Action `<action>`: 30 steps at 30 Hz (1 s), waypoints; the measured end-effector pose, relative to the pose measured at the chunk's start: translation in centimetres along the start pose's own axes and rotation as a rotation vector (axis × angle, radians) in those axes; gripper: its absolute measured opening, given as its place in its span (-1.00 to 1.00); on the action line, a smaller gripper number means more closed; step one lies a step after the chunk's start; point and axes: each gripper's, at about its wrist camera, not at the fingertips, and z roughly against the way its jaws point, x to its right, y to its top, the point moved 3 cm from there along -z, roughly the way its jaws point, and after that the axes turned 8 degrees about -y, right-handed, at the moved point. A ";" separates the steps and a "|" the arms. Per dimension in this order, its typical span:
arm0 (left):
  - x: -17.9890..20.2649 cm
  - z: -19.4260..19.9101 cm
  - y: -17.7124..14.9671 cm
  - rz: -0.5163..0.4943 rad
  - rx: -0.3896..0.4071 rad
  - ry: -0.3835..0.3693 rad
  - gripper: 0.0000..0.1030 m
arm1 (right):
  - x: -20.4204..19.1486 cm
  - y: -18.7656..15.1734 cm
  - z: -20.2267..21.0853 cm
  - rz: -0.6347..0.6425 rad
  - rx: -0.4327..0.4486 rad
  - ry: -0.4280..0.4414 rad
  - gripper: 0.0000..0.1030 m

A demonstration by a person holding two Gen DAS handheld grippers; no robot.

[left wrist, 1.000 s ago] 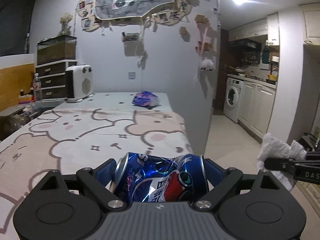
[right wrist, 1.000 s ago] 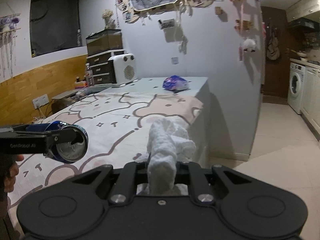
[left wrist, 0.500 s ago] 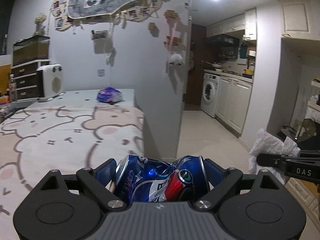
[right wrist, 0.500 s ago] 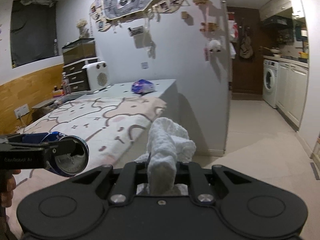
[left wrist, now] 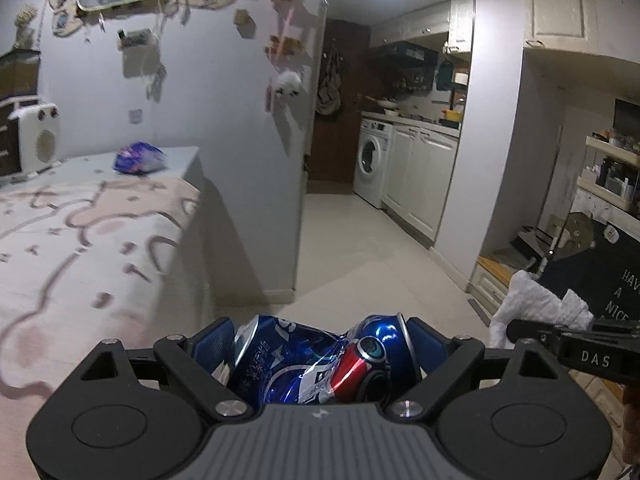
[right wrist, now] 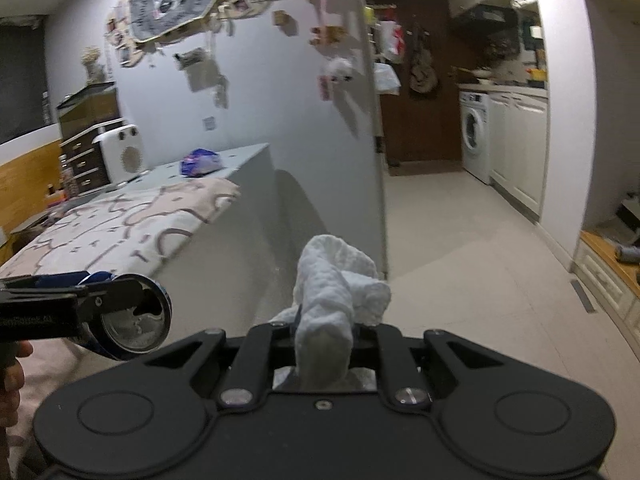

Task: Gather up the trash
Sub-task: 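Carry the can and tissue over the yellow bin with both tools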

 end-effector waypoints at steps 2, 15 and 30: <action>0.5 -1.6 -0.4 0.008 -0.021 -0.012 0.77 | 1.1 -0.5 -0.7 -0.016 -0.012 -0.020 -0.73; -2.3 -15.0 -3.4 0.173 -0.186 0.002 0.77 | 3.4 -3.7 -11.3 -0.154 -0.141 -0.086 -0.73; -9.9 -31.0 -13.0 0.313 -0.501 0.083 0.77 | 2.3 -11.9 -28.6 -0.402 -0.410 -0.161 -0.73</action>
